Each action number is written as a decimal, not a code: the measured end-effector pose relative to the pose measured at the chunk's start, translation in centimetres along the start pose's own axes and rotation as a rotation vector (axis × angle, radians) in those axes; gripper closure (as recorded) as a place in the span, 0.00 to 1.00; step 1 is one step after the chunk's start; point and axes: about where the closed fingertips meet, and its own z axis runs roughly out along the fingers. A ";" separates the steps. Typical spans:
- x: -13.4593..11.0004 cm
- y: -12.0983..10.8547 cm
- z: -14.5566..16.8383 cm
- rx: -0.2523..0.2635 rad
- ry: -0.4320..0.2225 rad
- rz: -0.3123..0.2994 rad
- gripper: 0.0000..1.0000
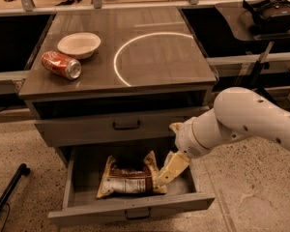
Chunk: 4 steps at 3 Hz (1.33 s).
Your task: Pick brown chip bag from middle drawer and place on counter
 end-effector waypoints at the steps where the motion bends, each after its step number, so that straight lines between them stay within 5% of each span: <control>1: 0.0 0.0 0.0 0.000 0.000 0.000 0.00; 3: 0.8 0.3 6.7 -0.038 0.058 -0.061 0.00; 4: 1.5 0.0 14.7 -0.080 0.063 -0.076 0.00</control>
Offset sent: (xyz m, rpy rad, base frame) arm 0.0080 0.0338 -0.0633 -0.0738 0.0031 0.0860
